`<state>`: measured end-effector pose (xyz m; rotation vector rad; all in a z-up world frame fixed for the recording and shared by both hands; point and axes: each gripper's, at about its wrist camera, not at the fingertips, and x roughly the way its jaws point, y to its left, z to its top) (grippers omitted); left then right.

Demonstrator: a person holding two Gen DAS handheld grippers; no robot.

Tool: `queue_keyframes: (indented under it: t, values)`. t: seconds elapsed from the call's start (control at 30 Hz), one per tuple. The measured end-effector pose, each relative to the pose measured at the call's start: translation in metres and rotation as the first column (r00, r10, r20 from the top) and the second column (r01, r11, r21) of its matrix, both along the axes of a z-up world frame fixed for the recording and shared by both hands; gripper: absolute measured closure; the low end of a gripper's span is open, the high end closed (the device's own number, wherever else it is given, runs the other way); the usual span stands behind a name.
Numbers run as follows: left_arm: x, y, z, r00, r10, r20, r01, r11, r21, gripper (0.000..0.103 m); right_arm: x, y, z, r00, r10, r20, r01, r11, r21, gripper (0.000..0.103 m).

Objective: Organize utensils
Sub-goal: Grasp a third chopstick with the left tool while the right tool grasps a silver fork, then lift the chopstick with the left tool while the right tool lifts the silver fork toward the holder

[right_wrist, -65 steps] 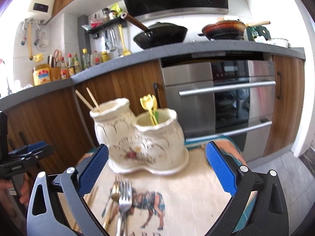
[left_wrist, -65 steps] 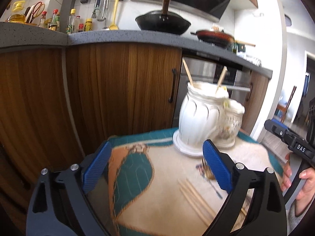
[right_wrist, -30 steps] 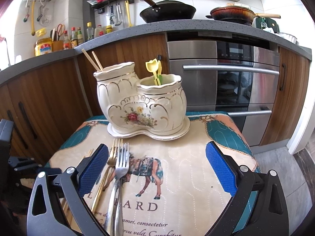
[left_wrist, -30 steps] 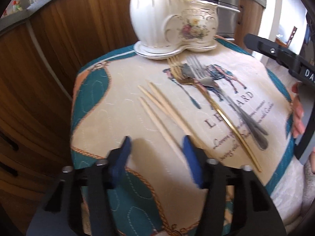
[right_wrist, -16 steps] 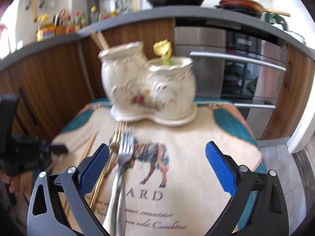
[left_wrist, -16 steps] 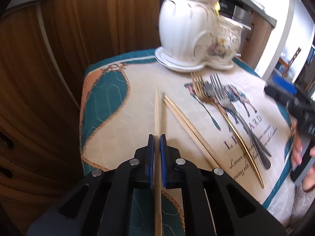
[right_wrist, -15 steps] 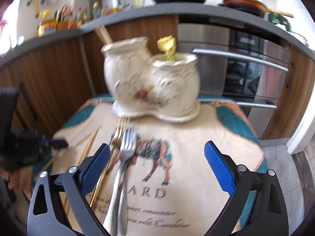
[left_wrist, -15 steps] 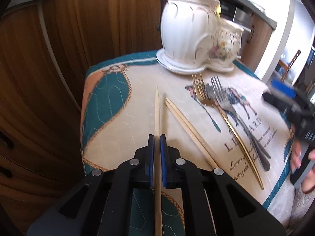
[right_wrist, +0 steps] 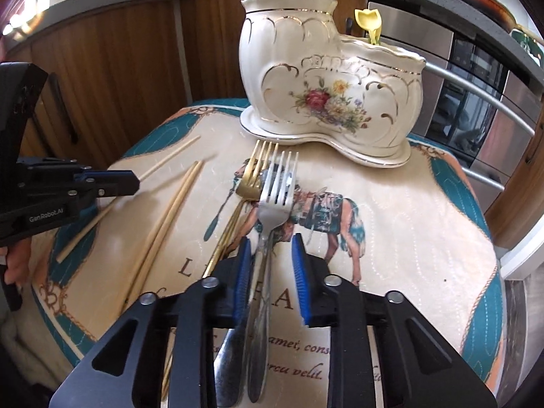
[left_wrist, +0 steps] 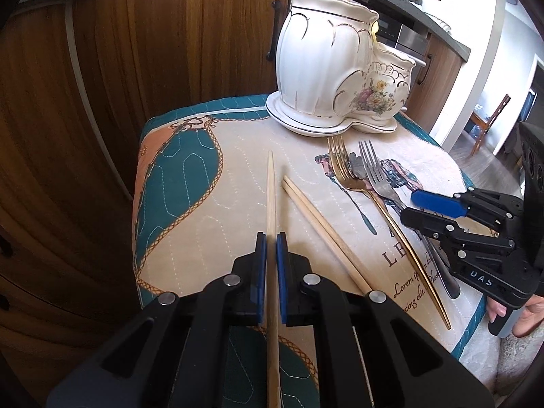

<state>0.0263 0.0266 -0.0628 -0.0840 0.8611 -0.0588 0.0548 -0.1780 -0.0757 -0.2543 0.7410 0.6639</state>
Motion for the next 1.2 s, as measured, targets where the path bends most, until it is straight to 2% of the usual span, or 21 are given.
queue_keyframes:
  t: [0.07,0.13,0.33,0.5,0.63,0.8,1.1,1.2]
  values:
    - [0.0,0.0,-0.001,1.0,-0.003,0.0,0.003,1.0,-0.004,0.097,0.0,0.003,-0.002,1.0,0.003,-0.006,-0.003,1.0,-0.005,0.082]
    - [0.0,-0.001,-0.002,1.0,-0.005,-0.003,0.005,1.0,-0.007,0.097,0.0,0.003,-0.003,1.0,0.009,-0.013,-0.009,1.0,-0.003,0.09]
    - [0.0,0.001,-0.002,1.0,-0.008,-0.005,0.007,1.0,-0.022,0.097,0.002,-0.002,0.001,1.0,0.008,-0.021,-0.008,0.999,0.033,0.097]
    - [-0.001,0.002,0.001,1.0,-0.006,0.004,0.006,1.0,-0.024,0.097,0.007,-0.019,0.012,0.999,-0.014,-0.03,0.016,0.996,0.092,0.097]
    - [-0.001,0.004,0.002,1.0,-0.003,0.008,0.004,1.0,-0.025,0.097,0.011,-0.031,0.02,0.999,-0.048,0.001,0.048,0.995,0.09,0.097]
    - [-0.004,0.005,0.006,1.0,0.0,0.028,0.001,0.999,-0.034,0.097,0.011,-0.046,0.033,0.998,-0.058,0.017,0.055,0.986,0.158,0.097]
    - [-0.008,0.008,0.017,0.996,-0.013,0.083,0.019,0.998,-0.064,0.097,-0.002,-0.058,0.052,0.992,-0.042,0.118,0.014,0.972,0.237,0.097]
    - [-0.012,0.008,0.026,0.992,-0.017,0.128,0.026,0.998,-0.065,0.097,-0.007,-0.06,0.06,0.985,-0.049,0.166,0.006,0.967,0.254,0.097]
